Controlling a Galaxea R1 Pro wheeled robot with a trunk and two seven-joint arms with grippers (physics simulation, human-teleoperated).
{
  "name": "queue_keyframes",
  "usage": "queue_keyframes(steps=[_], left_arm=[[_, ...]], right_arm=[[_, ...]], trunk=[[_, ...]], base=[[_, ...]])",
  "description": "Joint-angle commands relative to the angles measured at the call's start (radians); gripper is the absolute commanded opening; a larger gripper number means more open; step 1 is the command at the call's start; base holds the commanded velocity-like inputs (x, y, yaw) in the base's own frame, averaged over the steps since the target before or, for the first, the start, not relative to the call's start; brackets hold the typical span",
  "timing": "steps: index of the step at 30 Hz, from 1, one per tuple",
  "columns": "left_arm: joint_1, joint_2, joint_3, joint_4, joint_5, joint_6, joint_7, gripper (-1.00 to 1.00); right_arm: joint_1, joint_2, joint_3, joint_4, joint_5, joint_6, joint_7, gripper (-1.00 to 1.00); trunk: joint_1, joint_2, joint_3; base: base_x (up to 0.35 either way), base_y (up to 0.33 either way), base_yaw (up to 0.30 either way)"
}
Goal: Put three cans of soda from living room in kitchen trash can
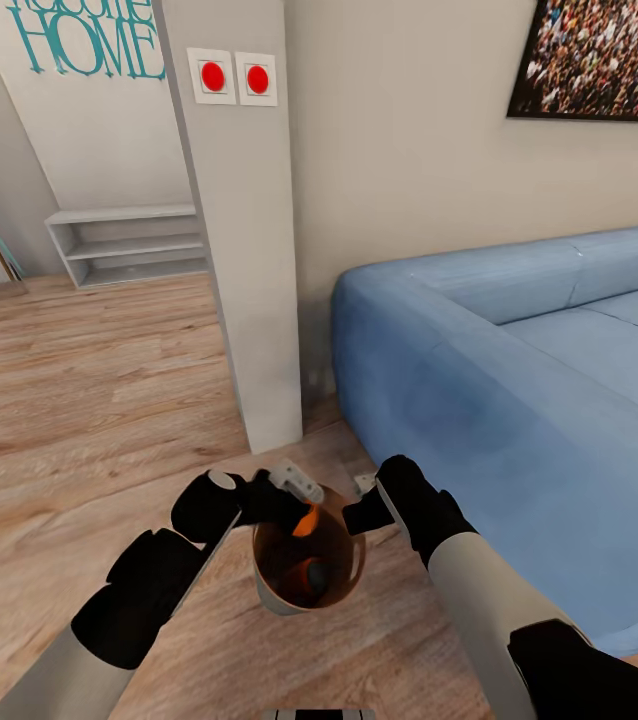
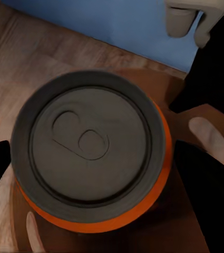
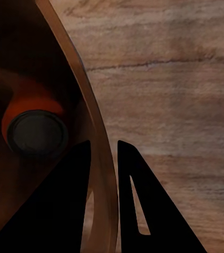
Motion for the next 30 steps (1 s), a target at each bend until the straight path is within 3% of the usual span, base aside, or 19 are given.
queue_keyframes(steps=[1,12,17,23,30], left_arm=[[0.000,0.000,0.000,0.000,-0.003,0.000,0.004,-1.00],[0.000,-0.002,-0.015,0.022,-0.030,0.002,0.025,-1.00],[-0.001,-0.009,-0.048,0.093,-0.031,0.001,0.033,-1.00],[-0.002,-0.028,-0.060,0.153,-0.031,-0.001,0.055,-1.00],[-0.002,-0.045,-0.096,0.215,-0.029,-0.043,0.158,-1.00]], right_arm=[[0.000,0.000,-0.001,0.000,-0.032,0.004,0.004,-1.00],[0.000,0.000,-0.001,0.000,-0.032,0.004,0.004,-1.00],[0.000,0.000,-0.001,0.000,-0.032,0.004,0.004,-1.00],[0.000,0.000,-0.001,0.000,-0.032,0.004,0.004,-1.00],[0.000,0.000,-0.001,0.000,-0.032,0.004,0.004,-1.00]], trunk=[[0.000,0.000,0.000],[0.000,0.000,0.000],[0.000,0.000,0.000],[0.000,0.000,0.000],[0.000,0.000,0.000]], base=[[0.000,0.000,0.000],[0.000,0.000,0.000],[0.000,0.000,0.000],[0.000,0.000,0.000],[0.000,0.000,0.000]])
